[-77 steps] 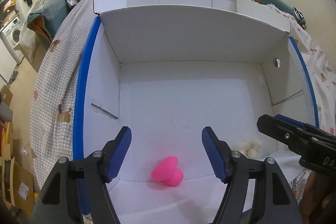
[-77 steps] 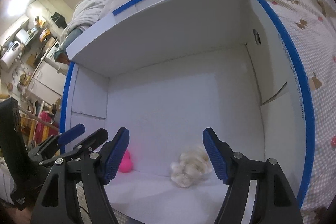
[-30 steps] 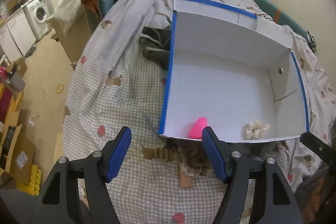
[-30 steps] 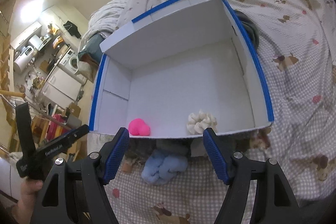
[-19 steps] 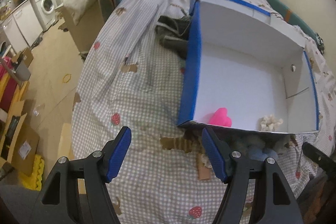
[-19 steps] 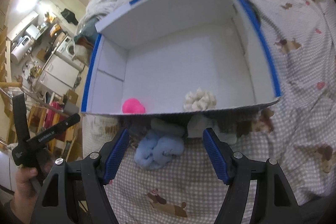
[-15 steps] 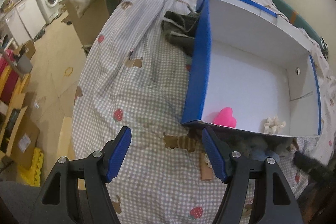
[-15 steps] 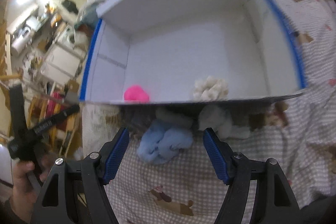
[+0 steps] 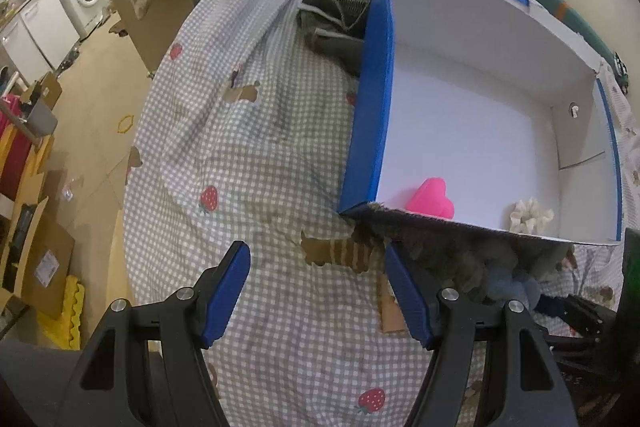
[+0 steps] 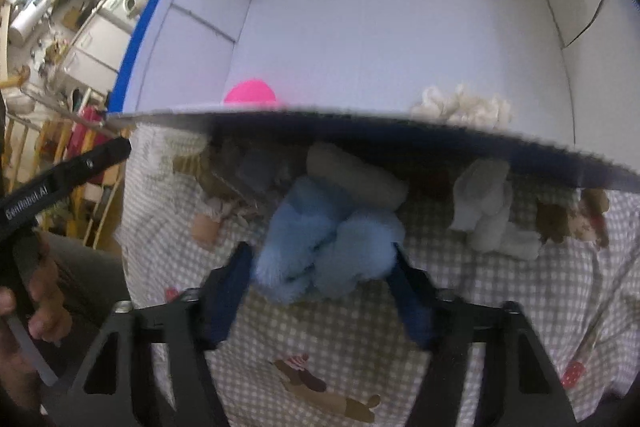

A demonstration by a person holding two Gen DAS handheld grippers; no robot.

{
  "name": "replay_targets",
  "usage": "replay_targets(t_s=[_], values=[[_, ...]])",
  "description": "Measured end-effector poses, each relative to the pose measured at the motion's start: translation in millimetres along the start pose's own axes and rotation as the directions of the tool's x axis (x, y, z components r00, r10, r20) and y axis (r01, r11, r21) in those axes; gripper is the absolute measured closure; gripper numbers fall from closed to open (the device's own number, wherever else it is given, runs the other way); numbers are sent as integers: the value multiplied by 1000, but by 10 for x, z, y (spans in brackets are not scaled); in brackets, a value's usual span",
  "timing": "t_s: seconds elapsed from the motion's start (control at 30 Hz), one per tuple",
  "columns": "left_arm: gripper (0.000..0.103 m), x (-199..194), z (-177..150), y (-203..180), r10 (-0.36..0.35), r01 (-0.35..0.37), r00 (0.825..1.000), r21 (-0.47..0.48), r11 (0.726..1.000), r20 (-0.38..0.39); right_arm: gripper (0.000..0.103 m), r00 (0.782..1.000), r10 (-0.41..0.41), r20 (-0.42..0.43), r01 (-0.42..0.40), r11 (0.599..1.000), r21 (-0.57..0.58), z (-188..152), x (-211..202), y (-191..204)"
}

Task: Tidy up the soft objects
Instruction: 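Grasp the tan foam tube with the left tool while the right tool grasps the blue plush, then carry the tan tube and blue plush with both tools into the box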

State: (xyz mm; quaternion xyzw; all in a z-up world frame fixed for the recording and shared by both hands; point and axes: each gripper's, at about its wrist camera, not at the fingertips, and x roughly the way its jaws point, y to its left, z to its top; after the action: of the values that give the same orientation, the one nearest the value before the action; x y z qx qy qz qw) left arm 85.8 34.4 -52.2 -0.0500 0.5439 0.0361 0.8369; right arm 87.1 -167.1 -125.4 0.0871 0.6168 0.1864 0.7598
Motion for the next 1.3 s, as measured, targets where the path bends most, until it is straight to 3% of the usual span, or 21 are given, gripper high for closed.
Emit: replay_targets(t_s=[0.1, 0.2, 0.33, 0.5, 0.7, 0.83, 0.97, 1.3], values=[[36, 40, -20, 14, 0, 0, 1000, -3, 1000, -17, 68, 1000, -16, 8, 16, 1000, -24, -25, -34, 8], [36, 90, -45, -11, -3, 4, 999, 14, 1000, -40, 79, 999, 3, 43, -1, 999, -52, -43, -160, -7], [36, 159, -82, -23, 1, 1, 997, 32, 999, -74, 81, 994, 42, 102, -39, 999, -25, -102, -371, -101], [39, 310, -155, -34, -61, 65, 984, 18, 998, -167, 82, 979, 66, 193, -67, 998, -3, -130, -640, -168], [53, 418, -282, -377, -94, 127, 971, 143, 981, -218, 82, 980, 75, 184, -75, 997, -5, -79, -607, -157], [67, 547, -363, -554, -69, 124, 966, 213, 969, -249, 82, 982, 67, 179, -66, 998, -11, -46, -582, -122], [92, 650, -375, -598, -38, 99, 966, 229, 968, -258, 82, 981, 66, 180, -66, 998, -11, -50, -582, -150], [97, 438, -295, -345, -112, 155, 964, 169, 973, -239, 82, 978, 74, 194, -73, 997, -11, -83, -638, -140]])
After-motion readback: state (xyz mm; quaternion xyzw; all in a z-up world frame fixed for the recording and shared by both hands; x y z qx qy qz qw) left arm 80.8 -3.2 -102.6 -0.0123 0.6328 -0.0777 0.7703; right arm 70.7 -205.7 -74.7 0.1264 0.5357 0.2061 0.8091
